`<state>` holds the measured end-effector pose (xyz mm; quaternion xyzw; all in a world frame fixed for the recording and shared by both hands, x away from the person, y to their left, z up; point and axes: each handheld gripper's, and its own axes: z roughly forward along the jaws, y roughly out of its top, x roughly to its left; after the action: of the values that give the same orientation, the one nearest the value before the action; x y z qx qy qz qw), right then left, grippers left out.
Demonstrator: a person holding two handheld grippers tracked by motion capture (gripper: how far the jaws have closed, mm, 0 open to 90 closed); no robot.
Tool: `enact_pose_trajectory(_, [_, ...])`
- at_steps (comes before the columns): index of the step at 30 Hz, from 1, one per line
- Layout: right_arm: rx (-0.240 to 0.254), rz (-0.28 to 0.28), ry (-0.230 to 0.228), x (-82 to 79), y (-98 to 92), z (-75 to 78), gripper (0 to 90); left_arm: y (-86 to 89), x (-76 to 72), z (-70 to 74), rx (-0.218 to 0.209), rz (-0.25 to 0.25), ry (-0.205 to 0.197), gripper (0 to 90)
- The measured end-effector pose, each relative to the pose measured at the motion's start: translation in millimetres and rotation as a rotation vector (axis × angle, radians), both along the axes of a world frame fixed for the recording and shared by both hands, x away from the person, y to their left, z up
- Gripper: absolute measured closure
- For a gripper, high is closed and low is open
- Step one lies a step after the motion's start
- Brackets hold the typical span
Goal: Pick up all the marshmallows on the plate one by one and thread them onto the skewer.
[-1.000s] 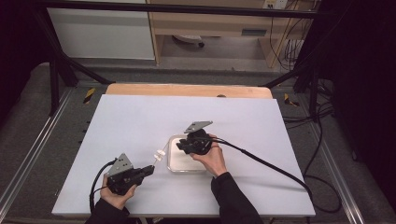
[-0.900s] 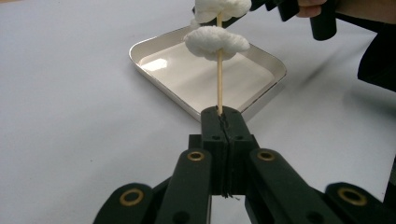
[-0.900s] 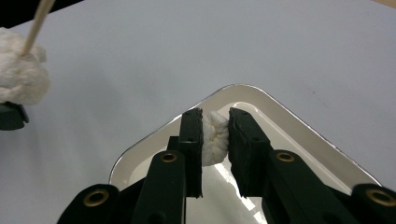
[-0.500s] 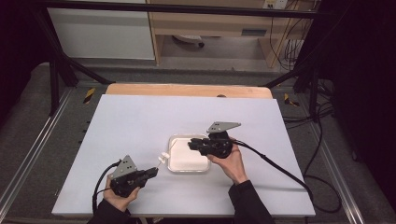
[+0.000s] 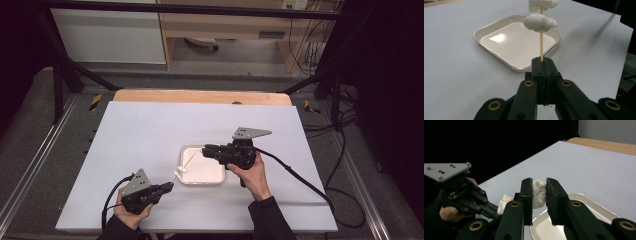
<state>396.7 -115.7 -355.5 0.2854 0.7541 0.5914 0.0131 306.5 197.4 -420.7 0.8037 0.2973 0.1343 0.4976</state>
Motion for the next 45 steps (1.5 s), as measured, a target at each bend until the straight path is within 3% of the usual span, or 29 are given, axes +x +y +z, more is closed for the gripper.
enact_pose_trajectory(7, [0.067,0.015,0.035,3.1,0.3,1.5,76.3,-0.8,-0.9,0.4,0.000,-0.010,-0.008,88.8])
enact_pose_trajectory(14, [0.083,0.034,0.060,6.1,2.2,-1.0,76.2,-2.0,-1.4,0.5,0.002,-0.018,-0.010,88.8])
enact_pose_trajectory(31, [0.094,0.076,0.084,6.4,6.4,-6.2,77.5,-3.9,-1.4,-0.3,0.018,-0.033,-0.008,88.9])
enact_pose_trajectory(36, [0.071,0.096,0.093,5.5,8.3,-8.1,78.2,-6.0,-1.5,-1.5,0.050,-0.040,-0.005,89.0])
enact_pose_trajectory(45, [0.048,0.114,0.104,3.4,12.5,-13.8,79.4,-6.4,-0.9,-2.1,0.057,-0.037,0.011,89.1])
